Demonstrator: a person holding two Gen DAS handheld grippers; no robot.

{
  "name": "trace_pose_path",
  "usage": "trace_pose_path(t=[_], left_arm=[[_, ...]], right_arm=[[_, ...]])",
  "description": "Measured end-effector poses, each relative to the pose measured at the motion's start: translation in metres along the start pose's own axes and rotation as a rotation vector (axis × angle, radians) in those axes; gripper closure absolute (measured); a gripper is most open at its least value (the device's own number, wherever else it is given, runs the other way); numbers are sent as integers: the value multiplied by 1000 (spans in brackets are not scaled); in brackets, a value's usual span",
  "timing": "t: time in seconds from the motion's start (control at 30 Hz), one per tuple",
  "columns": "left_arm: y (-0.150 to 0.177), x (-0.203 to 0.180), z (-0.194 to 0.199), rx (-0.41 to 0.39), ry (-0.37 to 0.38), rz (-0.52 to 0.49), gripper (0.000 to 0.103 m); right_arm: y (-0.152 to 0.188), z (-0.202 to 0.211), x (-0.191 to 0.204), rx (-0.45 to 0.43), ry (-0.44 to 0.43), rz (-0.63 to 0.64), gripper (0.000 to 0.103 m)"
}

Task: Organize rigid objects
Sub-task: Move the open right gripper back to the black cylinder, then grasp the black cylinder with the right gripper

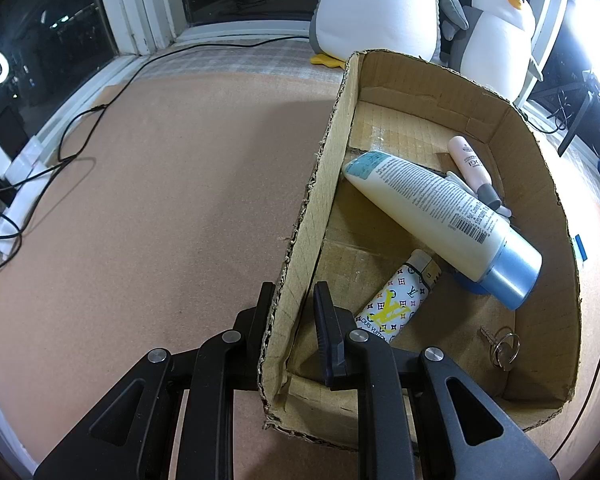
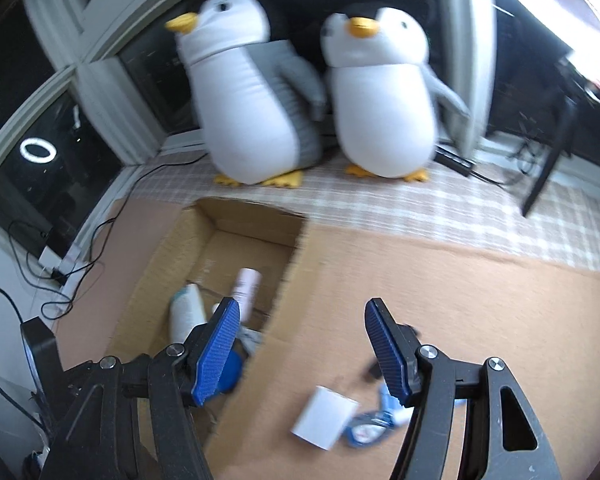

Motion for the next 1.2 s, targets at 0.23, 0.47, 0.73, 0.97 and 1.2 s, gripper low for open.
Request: trace_pose_path(t=[0.23,0.47,0.73,0.97,1.2], left_arm=[[0,0,0,0,0,1,86],[0,0,0,0,1,1,86],[0,0,0,0,1,1,86],[0,0,0,-1,1,1,86],[0,0,0,-1,1,1,86]], right_arm=[[8,-9,-35,67,64,-53,42],[18,-36,-55,168,64,-122,59],[21,-55,-60,216,78,-150,66],[21,-67,-60,240,120,-139,75],[22,-74,-62,262,169,-101,86]])
Point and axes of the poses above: each gripper's, at about its wrist camera, not at the fingertips, and z roughly against the way its jaws point, x to its left, y to its underside, the point moved 2 cm from there along -z, roughly the way its jaws point, and after that the axes turned 4 degrees about -z, right-handed, at the moved point
